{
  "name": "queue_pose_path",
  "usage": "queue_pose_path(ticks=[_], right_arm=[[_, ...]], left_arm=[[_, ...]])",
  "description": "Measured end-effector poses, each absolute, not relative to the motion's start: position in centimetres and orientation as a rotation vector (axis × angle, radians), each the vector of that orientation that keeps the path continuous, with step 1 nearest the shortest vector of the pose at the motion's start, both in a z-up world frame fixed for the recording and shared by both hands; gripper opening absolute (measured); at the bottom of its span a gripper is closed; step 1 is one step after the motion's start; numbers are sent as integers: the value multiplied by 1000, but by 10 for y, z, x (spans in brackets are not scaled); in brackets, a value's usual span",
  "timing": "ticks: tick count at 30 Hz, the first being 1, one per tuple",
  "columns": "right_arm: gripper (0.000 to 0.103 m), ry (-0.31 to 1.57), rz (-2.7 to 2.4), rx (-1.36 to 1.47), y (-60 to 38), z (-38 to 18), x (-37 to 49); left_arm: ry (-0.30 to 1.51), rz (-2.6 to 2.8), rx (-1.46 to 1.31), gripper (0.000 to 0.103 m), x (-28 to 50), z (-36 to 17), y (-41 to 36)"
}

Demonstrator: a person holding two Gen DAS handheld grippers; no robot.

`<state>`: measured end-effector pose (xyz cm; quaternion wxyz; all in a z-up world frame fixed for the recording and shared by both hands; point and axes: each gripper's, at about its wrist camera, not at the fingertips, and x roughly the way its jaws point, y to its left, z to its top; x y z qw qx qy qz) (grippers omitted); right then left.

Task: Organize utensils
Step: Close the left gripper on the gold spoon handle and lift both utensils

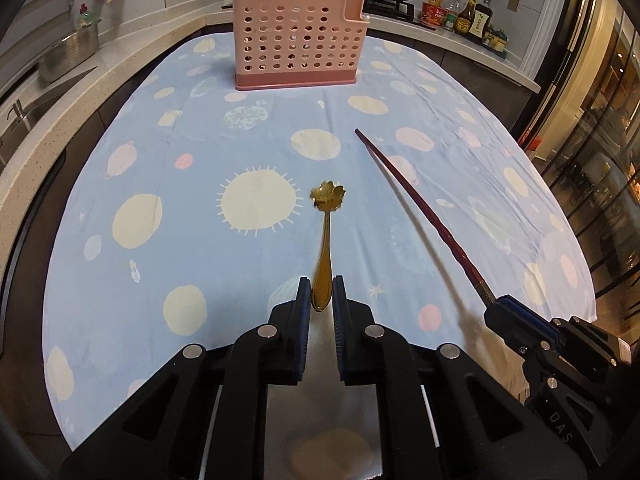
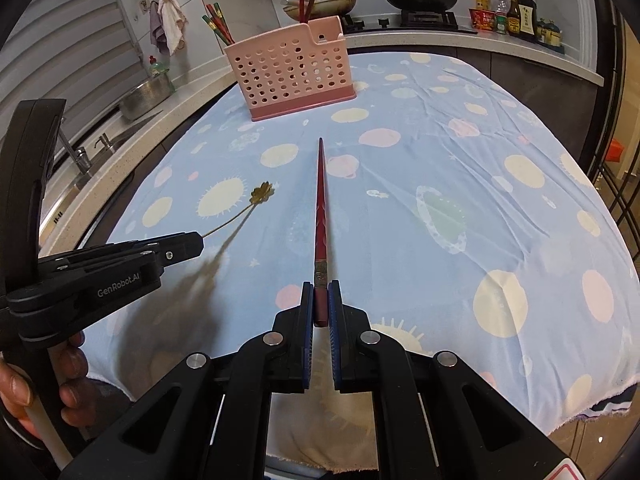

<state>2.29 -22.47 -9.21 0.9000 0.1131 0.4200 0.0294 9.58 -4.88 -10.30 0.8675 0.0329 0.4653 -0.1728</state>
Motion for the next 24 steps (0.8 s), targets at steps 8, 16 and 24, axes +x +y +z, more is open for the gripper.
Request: queue_pose_path(ticks=[8,16,24], right_arm=[[7,754,83,262,-225,-45,18],[7,674,118,269,-222,-12,25],[7,613,134,275,-224,14,37]], left_arm=[[908,-352,27,8,91,-64,-36],[860,-356,21,1,98,-39,-33],[831,-350,13,0,105,-19,-30]])
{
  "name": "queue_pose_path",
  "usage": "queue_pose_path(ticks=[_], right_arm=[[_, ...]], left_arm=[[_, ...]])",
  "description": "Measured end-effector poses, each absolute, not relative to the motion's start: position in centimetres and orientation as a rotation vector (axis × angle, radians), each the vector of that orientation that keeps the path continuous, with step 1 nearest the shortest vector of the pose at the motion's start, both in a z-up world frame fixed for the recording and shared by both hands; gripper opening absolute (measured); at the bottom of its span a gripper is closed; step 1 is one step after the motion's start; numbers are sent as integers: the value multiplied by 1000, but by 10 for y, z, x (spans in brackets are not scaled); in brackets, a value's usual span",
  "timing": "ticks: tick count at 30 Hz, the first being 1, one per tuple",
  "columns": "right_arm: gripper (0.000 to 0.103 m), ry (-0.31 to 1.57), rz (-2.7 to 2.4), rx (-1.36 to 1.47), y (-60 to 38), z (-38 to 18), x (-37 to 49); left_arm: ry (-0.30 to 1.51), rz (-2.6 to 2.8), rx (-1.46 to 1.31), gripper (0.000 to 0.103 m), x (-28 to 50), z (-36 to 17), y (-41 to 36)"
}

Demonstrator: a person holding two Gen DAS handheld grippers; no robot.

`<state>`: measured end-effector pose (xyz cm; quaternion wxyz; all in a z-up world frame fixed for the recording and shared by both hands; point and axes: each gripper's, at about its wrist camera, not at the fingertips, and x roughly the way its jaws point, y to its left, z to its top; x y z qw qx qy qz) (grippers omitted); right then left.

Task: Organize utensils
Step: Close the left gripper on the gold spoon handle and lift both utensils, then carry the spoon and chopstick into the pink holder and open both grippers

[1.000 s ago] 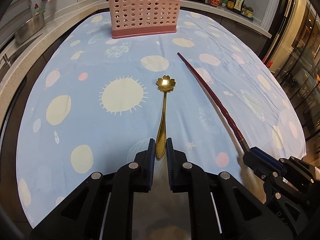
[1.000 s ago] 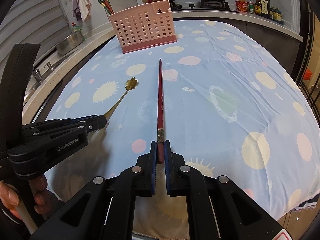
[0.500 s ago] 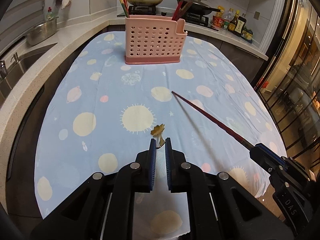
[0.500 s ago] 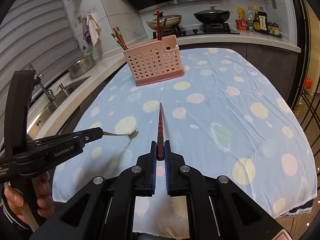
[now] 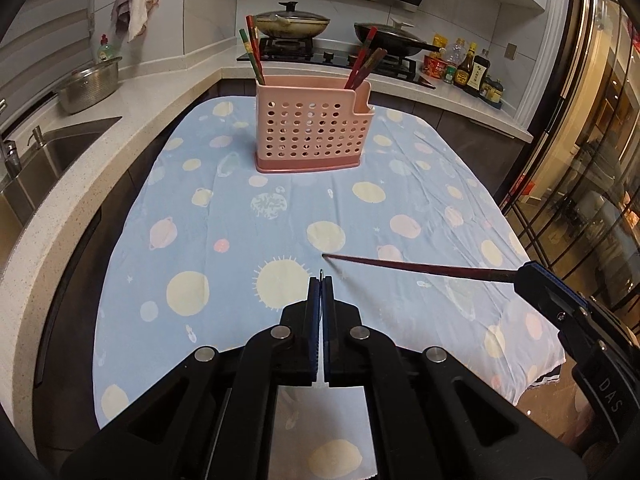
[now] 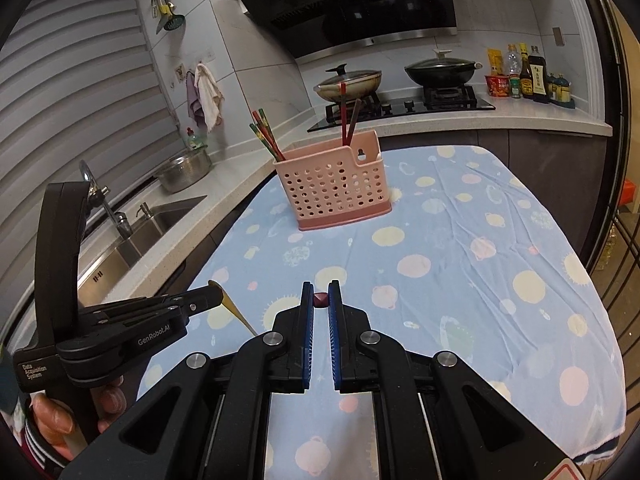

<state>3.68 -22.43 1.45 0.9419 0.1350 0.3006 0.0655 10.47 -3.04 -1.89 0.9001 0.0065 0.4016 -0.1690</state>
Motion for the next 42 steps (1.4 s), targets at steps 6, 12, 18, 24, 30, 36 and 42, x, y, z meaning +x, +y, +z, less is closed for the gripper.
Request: queue_pose_path(ticks=[6,12,18,24,30,36,42], right_arm=[[7,549,134,271,-229,42,51],[7,493,138,274,-234,67,66],[7,446,142,253,-234,86,79],[7,433,161,266,-235,96,97],[7,411,170,265,-234,109,120],[7,371,168,261,-237,130,150],[7,334,164,271,-241,149,182]], left_arm=[[789,-346,-1,0,115,5,-26],[733,-347,5,1,125,32,-27],[695,-358,16,1,134,53,-33],[665,-362,18,1,146,69,-38],[635,-357,21,1,163,86,-41],[594,-341,10,1,189,107,-37],[560,-326,2,1,214,127,-33]])
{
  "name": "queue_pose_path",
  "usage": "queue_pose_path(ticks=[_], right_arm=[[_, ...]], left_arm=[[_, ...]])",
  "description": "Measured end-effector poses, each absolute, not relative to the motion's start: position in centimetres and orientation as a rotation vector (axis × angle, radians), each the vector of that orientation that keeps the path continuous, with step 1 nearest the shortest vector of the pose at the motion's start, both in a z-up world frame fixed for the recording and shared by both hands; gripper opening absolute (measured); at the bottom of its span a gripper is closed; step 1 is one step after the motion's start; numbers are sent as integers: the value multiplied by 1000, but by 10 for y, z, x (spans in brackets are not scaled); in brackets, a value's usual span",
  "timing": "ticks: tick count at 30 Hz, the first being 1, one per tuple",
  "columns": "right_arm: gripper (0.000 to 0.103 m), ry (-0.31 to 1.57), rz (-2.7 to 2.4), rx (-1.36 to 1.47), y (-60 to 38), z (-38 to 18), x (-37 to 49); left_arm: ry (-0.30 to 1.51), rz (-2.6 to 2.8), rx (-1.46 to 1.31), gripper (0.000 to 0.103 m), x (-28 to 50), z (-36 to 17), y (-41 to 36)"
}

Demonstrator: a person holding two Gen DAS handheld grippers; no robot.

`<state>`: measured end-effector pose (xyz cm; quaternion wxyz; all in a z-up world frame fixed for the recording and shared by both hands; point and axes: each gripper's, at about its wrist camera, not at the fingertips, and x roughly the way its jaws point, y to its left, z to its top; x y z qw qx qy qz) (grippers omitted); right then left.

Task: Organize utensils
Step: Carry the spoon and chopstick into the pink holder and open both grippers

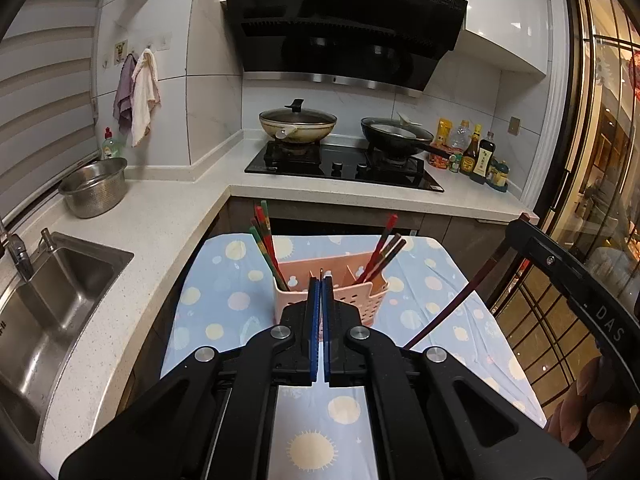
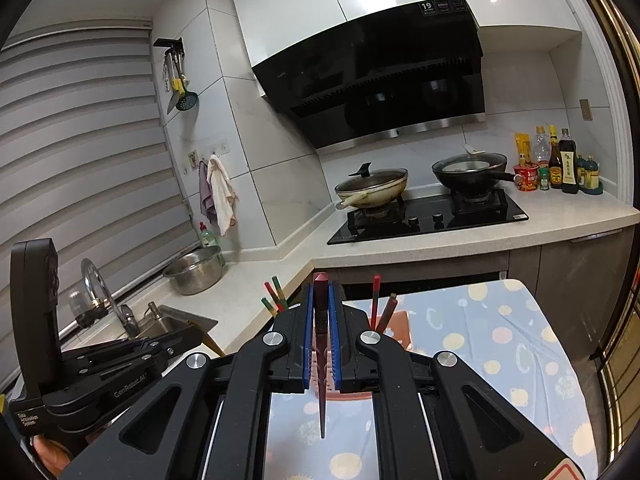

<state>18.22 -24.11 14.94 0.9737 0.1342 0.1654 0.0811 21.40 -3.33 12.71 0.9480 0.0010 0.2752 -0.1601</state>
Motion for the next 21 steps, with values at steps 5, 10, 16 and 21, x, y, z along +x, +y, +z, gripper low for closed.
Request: queue_pose_path(ticks=[5,10,16,21], right_arm=[[7,294,144,260,-244,166,208],[7,245,123,271,-247,182,233],[7,246,103,263,-246,184,269],[7,274,92,234,-240,173,295]], left_arm=[[541,-325,-8,1,235,141,-33],[529,-325,-23,1,258,153,-37],[541,-334,-49,1,286,157,-41],[587,-340,-66,1,309,146,-44]])
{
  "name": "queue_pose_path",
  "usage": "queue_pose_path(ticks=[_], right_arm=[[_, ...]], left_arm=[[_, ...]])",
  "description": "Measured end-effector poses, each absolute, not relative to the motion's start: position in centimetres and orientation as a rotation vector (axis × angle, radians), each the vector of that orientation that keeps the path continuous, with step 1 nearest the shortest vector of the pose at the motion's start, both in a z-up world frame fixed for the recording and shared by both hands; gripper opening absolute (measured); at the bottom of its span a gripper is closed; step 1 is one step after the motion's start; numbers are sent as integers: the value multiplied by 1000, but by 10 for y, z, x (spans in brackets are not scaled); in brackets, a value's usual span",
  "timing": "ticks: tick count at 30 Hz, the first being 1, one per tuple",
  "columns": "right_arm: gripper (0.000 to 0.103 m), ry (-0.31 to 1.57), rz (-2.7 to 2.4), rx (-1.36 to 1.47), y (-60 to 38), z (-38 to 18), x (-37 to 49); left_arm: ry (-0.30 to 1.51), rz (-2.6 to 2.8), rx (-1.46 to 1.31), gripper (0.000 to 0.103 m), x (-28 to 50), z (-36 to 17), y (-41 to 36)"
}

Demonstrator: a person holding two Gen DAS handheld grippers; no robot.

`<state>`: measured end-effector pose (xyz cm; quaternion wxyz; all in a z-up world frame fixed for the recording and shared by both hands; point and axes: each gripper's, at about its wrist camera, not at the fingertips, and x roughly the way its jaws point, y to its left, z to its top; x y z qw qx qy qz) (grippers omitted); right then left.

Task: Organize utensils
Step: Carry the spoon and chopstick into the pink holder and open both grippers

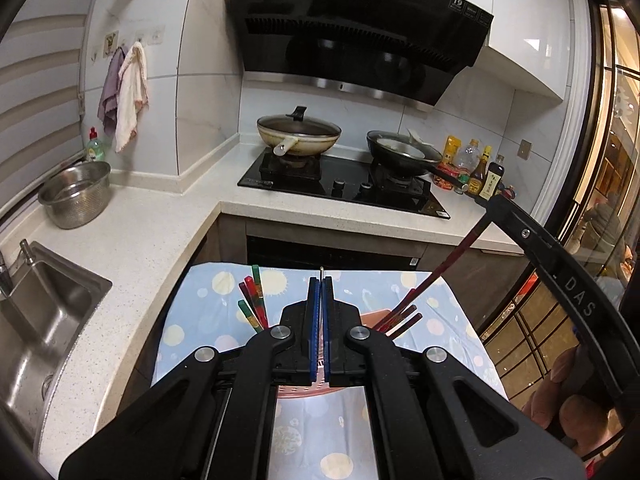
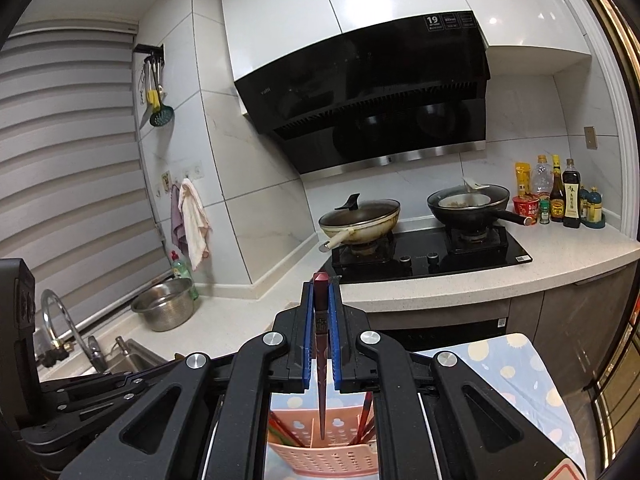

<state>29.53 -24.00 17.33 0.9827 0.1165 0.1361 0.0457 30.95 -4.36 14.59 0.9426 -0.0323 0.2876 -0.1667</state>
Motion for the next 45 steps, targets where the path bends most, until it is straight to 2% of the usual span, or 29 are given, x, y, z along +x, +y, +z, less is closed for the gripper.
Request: queue_pose_path(ticks=[16,26,28,30,33,38,45], right_arm=[[7,393,86,214,-230,118,343],[8,464,100,202,-219,90,351],[10,463,99,205,-218,88,349],[12,461,101,202,-217,89,347],[13,456,105,195,-214,93,342],[22,440,99,193,-214,98,332],[23,435,99,188,-216,105,311]], left_arm=[[709,-315,-65,1,362,85,-52],[720,-297,-56,2,366,73,-53],[723,-292,-58,7,366,73,-52],[720,-280,-55,20,364,73,-52],[701,-261,-41,33,357,75,-51],[685,-255,-24,34,348,80,-52],[666,-256,-11,37,330,89,-53]])
